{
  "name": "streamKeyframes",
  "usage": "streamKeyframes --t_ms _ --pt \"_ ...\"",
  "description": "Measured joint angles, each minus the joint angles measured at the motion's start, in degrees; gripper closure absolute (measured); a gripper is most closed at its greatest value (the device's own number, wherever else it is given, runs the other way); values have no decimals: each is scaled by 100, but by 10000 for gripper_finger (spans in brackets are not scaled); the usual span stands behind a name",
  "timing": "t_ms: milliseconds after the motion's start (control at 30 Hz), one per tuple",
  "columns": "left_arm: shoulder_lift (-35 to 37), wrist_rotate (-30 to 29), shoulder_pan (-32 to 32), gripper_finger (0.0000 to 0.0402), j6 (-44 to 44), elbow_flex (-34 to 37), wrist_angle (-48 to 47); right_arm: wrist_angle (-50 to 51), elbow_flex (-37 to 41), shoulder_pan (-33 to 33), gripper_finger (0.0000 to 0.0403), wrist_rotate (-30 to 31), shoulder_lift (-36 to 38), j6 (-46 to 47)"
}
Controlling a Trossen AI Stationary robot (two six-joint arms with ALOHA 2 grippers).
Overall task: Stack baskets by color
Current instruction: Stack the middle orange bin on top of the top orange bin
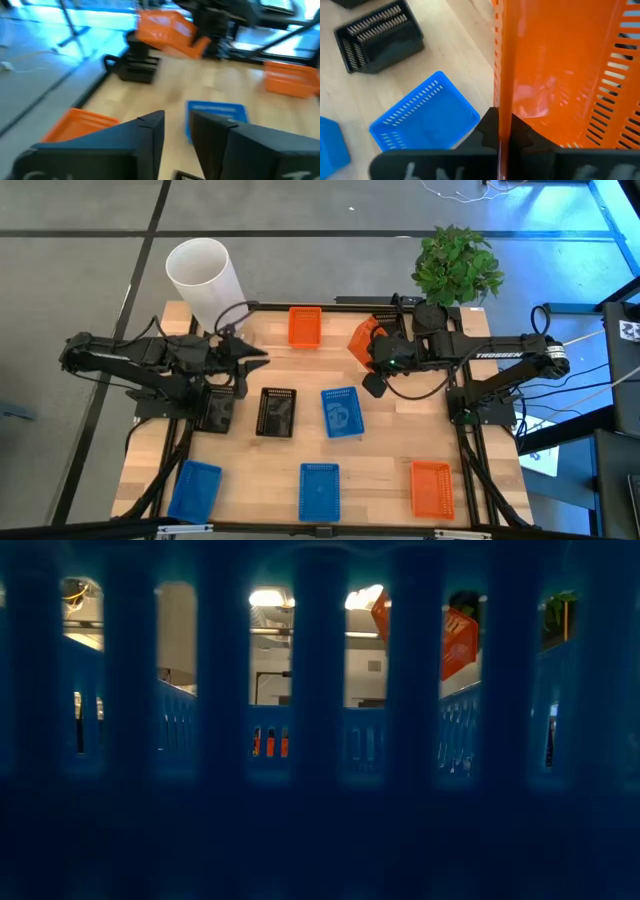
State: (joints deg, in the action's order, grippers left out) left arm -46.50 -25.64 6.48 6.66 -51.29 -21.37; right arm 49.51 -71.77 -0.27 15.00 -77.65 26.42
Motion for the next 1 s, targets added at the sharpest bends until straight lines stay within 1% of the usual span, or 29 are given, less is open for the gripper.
streamKeyframes --t_ms 33,133,200,267,333,400,467,567,700,767,833,1000 --pt "0 -33 -57 309 -285 0 81 1 0 0 403 -11 -4 -204" --pt "0 -28 -164 306 -1649 0 328 -27 -6 0 403 -6 -22 -865" --pt "0 56 -188 308 -2541 0 428 -66 -7 -10 403 -5 -55 -1057" --pt "0 146 -188 309 -3139 0 457 -271 -7 -59 403 -10 -117 -1185" --pt "0 149 -184 307 -3398 0 445 -601 -7 -152 403 -46 -220 -1286" --pt "0 43 -188 307 -3395 0 446 -870 -116 -311 403 -395 -391 -1371" --pt "0 -66 -188 307 -3380 0 447 -982 -420 -488 403 -721 -657 -1419" --pt "0 -143 -186 306 -3379 0 451 -657 -1101 -681 403 -932 -1200 -1734" --pt "0 -178 -188 306 -3514 0 453 92 -2123 -718 403 -950 -1951 -2998" --pt "0 -173 -186 306 -3775 0 446 424 -2619 -708 403 -975 -2285 -3521" --pt "0 -133 -186 306 -4224 0 438 773 -3056 -705 403 -996 -2572 -3931" --pt "0 610 -182 306 -5614 0 435 1551 -3928 -715 403 -999 -3104 -4868"
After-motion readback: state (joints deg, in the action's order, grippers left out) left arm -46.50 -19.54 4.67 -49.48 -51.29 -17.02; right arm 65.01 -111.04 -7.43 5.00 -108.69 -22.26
